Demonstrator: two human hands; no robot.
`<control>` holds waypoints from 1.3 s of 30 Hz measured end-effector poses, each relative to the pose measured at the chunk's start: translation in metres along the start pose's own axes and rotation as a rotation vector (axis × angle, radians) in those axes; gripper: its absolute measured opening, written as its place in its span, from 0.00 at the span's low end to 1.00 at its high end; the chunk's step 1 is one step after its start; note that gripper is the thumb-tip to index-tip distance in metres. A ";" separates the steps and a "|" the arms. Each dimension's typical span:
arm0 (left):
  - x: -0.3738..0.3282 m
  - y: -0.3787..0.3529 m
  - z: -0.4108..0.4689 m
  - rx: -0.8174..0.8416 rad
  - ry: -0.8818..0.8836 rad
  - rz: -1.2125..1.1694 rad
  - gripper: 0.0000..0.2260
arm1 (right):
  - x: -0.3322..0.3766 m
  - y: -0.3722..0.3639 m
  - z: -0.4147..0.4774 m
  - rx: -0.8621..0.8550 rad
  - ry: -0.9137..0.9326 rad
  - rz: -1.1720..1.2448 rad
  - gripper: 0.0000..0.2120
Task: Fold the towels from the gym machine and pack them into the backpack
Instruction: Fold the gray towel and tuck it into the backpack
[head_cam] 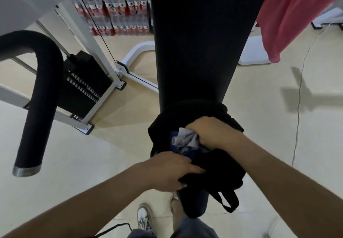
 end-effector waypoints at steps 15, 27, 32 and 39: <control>0.014 -0.005 -0.005 -0.001 0.083 -0.156 0.25 | -0.004 -0.074 0.091 0.118 -0.164 -0.180 0.19; 0.076 0.045 0.009 -0.556 0.517 -0.331 0.27 | -0.044 0.018 -0.023 -0.201 -0.330 0.620 0.23; 0.069 0.059 -0.016 -0.706 0.570 -0.119 0.23 | -0.009 0.022 -0.068 -0.336 -0.396 0.542 0.25; -0.031 0.123 -0.034 -0.792 0.232 -0.254 0.10 | 0.022 0.035 -0.153 -0.590 -0.560 0.596 0.25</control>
Point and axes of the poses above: each hand's wrist, its own z-axis towards the middle knuckle, its own y-axis out of the back of the hand, x = y × z, the point moved 3 cm from there along z, towards the middle knuckle, and after that the axes turned 10 degrees about -z, right-handed, at the moved point
